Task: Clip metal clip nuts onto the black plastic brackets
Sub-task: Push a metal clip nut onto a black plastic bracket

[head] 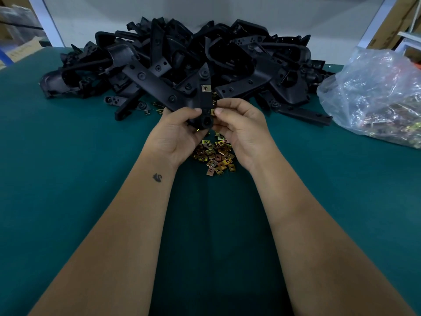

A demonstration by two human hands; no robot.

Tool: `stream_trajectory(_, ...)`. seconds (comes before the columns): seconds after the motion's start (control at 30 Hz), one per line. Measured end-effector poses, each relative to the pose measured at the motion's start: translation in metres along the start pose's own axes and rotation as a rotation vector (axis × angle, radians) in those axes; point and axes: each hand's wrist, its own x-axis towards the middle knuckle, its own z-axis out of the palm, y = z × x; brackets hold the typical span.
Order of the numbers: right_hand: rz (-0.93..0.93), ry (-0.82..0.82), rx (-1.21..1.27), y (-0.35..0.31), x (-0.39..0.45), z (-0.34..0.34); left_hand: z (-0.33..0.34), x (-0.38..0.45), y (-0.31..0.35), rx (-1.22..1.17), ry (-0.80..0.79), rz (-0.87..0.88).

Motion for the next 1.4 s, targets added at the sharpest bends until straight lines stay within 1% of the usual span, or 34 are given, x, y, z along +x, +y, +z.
stream_trajectory(0.13, 0.003, 0.012, 0.042, 0.002, 0.001, 0.000, 0.000, 0.000, -0.001, 0.047, -0.033, 0.029)
stream_trajectory(0.27, 0.001, 0.054, 0.051, 0.001, 0.003, -0.001, 0.000, -0.001, -0.003, 0.195, -0.058, 0.050)
stream_trajectory(0.4, -0.022, 0.070, 0.047, 0.001, 0.003, -0.003, 0.002, -0.001, -0.005, 0.262, -0.072, 0.069)
stream_trajectory(0.63, -0.082, 0.079, -0.149, 0.002, 0.002, -0.002, 0.001, -0.004, -0.005, 0.328, -0.089, 0.119)
stream_trajectory(0.73, -0.083, 0.028, -0.146, -0.001, 0.002, -0.003, -0.002, -0.004, -0.002, 0.365, -0.114, 0.119)
stream_trajectory(0.93, -0.056, -0.055, -0.166, -0.008, 0.003, -0.006, -0.004, -0.005, 0.003, 0.327, -0.177, 0.084)
stream_trajectory(1.1, -0.099, -0.051, -0.391, -0.010, 0.006, -0.006, -0.005, -0.004, 0.003, 0.382, -0.173, 0.093)
stream_trajectory(1.17, -0.095, -0.031, -0.343, -0.009, 0.005, -0.006, -0.003, -0.004, 0.002, 0.361, -0.177, 0.104)
stream_trajectory(1.3, -0.058, 0.024, 0.013, -0.009, 0.005, -0.001, 0.004, -0.003, -0.005, 0.281, -0.149, 0.156)
stream_trajectory(1.4, -0.045, 0.070, 0.111, -0.007, 0.005, 0.003, 0.008, -0.004, -0.009, 0.246, -0.121, 0.186)
